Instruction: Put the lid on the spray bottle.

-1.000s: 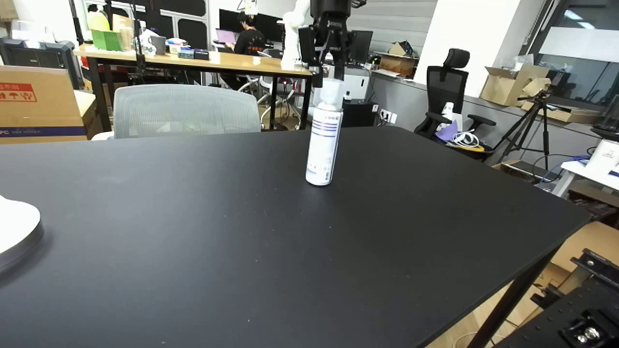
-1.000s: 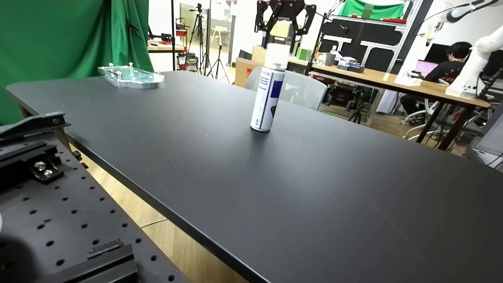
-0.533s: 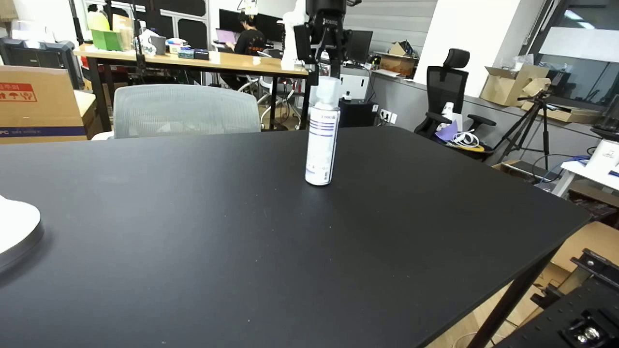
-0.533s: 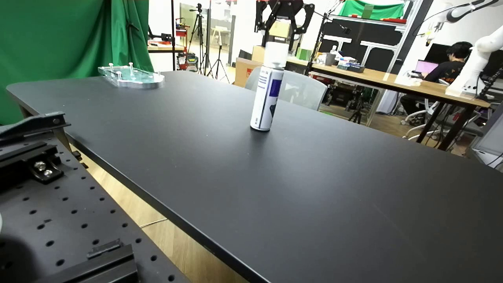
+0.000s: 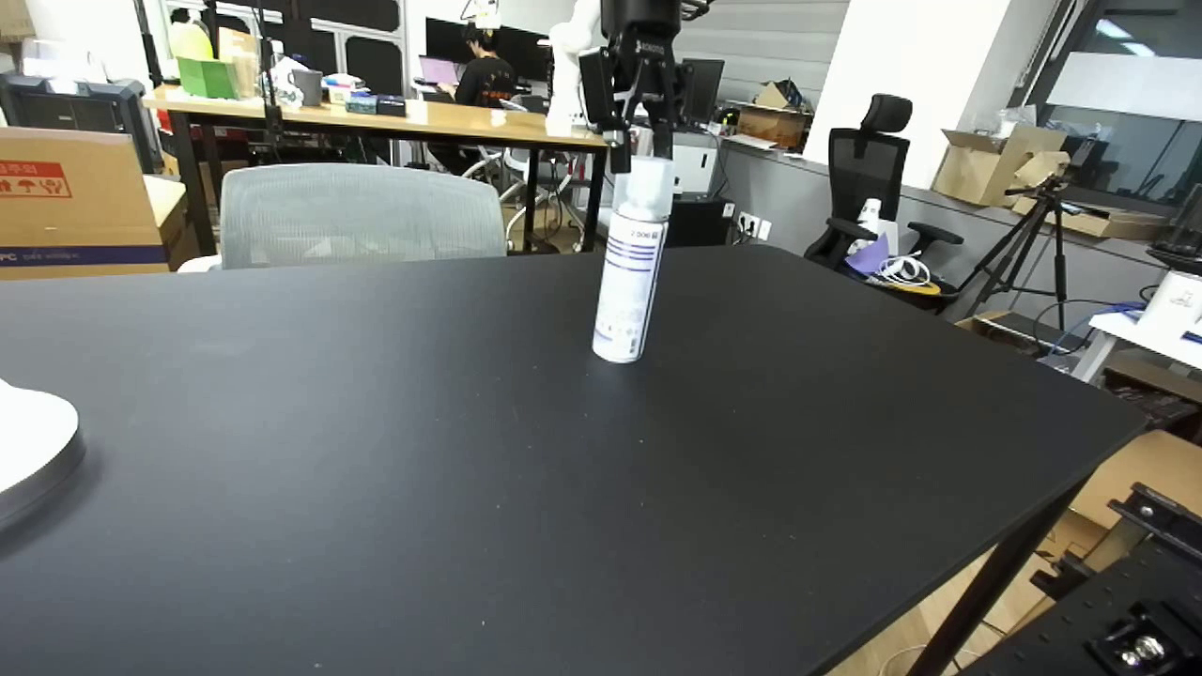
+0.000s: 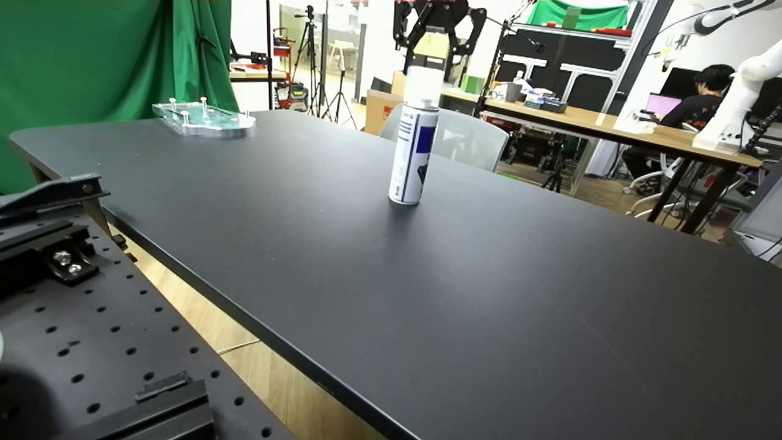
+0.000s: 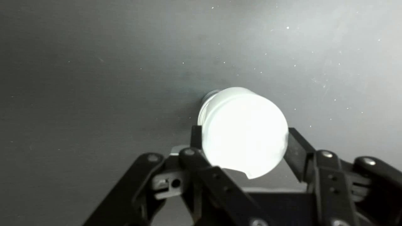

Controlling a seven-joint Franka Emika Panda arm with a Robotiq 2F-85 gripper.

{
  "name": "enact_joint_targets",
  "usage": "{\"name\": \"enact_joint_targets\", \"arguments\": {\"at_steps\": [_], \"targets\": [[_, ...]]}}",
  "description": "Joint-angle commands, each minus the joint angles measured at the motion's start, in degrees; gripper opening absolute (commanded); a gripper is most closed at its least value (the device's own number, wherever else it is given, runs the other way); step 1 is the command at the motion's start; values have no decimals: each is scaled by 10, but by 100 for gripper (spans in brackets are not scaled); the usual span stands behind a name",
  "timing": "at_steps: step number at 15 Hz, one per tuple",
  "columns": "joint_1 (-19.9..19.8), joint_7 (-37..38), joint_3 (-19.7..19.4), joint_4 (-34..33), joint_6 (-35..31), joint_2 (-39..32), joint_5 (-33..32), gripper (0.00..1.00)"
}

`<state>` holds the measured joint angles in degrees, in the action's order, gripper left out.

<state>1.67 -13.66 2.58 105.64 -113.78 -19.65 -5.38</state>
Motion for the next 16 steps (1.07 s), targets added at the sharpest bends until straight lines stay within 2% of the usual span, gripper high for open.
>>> {"name": "enact_joint_targets", "arguments": {"at_steps": [1, 16], "targets": [[-5, 4, 1, -10, 20, -3, 8, 40], [-9, 10, 0, -6, -2, -9, 17, 40]]}}
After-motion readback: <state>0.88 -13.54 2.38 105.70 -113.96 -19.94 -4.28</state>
